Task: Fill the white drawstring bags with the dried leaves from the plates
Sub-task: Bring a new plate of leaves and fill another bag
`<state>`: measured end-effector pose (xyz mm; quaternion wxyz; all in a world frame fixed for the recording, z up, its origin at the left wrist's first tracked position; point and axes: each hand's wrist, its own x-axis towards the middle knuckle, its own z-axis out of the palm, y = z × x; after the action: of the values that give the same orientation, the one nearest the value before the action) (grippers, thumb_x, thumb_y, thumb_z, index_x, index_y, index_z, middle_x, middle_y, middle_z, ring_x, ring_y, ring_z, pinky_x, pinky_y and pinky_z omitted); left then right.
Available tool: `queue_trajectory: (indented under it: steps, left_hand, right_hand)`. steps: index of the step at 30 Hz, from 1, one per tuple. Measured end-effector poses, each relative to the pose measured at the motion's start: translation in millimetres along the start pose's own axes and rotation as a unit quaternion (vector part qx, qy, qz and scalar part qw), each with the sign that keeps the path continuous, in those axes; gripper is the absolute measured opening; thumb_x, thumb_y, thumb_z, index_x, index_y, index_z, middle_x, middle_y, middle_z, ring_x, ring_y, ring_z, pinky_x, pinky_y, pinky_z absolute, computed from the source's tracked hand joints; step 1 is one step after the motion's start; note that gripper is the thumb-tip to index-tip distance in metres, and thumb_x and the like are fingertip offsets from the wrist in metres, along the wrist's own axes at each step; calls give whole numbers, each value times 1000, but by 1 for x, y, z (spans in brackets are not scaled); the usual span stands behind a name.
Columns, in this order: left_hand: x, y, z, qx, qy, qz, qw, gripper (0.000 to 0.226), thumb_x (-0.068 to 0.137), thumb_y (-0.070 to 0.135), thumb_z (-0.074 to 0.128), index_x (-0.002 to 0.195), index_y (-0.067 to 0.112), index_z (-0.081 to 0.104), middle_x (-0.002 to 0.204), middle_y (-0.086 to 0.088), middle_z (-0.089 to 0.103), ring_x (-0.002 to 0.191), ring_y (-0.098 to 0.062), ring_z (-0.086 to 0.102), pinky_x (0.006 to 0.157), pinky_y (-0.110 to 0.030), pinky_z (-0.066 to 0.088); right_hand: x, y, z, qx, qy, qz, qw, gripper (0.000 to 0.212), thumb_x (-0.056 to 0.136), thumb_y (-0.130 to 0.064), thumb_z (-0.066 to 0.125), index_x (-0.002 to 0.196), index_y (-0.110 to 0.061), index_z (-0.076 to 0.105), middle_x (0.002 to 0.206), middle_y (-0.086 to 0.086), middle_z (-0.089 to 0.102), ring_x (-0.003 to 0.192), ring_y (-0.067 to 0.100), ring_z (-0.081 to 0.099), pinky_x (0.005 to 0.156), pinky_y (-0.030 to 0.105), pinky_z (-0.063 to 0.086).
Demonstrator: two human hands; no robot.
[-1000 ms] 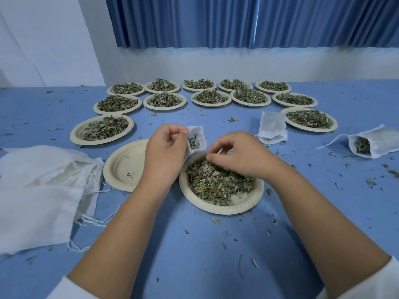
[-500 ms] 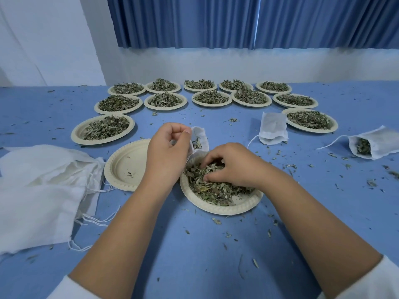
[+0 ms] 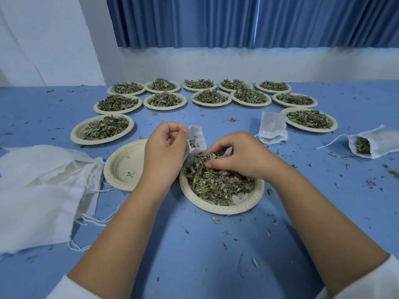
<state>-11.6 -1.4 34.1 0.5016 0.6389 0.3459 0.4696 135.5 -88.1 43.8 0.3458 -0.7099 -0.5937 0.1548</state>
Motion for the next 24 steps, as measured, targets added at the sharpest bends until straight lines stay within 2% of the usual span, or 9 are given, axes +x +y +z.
queue_trajectory:
  steps: [5, 10, 13, 16, 19, 21, 24]
  left_hand:
    - [1, -2, -2, 15, 0, 3, 1000, 8, 96, 23, 57, 91, 19, 63, 65, 4, 58, 48, -4, 48, 51, -18, 39]
    - [2, -2, -1, -2, -9, -12, 1000, 9, 96, 21, 58, 88, 20, 63, 60, 4, 57, 42, -5, 46, 42, -14, 36]
    - [1, -2, 2, -28, -38, -36, 998, 11, 96, 16, 58, 86, 16, 62, 50, 8, 54, 38, -5, 42, 39, -15, 34]
    - [-2, -1, 5, -49, -66, -55, 995, 10, 95, 13, 58, 86, 14, 62, 46, 8, 50, 37, -6, 37, 38, -15, 31]
    - [-4, 1, 6, -55, -70, -58, 994, 12, 95, 13, 57, 85, 16, 62, 44, 10, 49, 36, -5, 36, 37, -14, 29]
    - [-4, 2, 6, -59, -75, -57, 994, 12, 96, 13, 56, 86, 17, 61, 42, 11, 46, 35, -4, 35, 36, -13, 28]
    - [-4, 4, 4, -74, -75, -68, 992, 12, 97, 14, 54, 87, 17, 61, 38, 12, 40, 34, -4, 31, 37, -16, 27]
  right_hand:
    - [-4, -2, -11, 78, 8, -3, 997, 16, 73, -27, 85, 85, -22, 76, 71, -10, 67, 55, -8, 54, 57, 4, 38]
    - [-6, -2, -21, 201, 36, 8, 979, 14, 69, -23, 86, 78, -26, 76, 70, -11, 70, 67, 1, 62, 68, 12, 51]
    - [-4, -2, -19, 267, 76, 13, 961, 20, 66, -24, 85, 83, -23, 74, 76, -8, 73, 73, 4, 67, 73, 16, 54]
    - [-1, -3, -12, 314, 125, 39, 940, 24, 71, -23, 85, 91, -20, 72, 73, -13, 71, 69, -2, 65, 60, 10, 48]
    - [1, -5, -2, 354, 120, 70, 925, 37, 72, -28, 85, 104, -15, 72, 81, -7, 72, 63, 1, 59, 53, 14, 43]
    - [2, -6, 4, 369, 120, 83, 918, 29, 73, -27, 84, 98, -18, 72, 76, -10, 69, 56, 0, 52, 49, 14, 41]
    - [1, -6, 8, 353, 136, 78, 922, 21, 74, -25, 84, 89, -23, 70, 65, -15, 65, 55, -1, 52, 48, 14, 41]
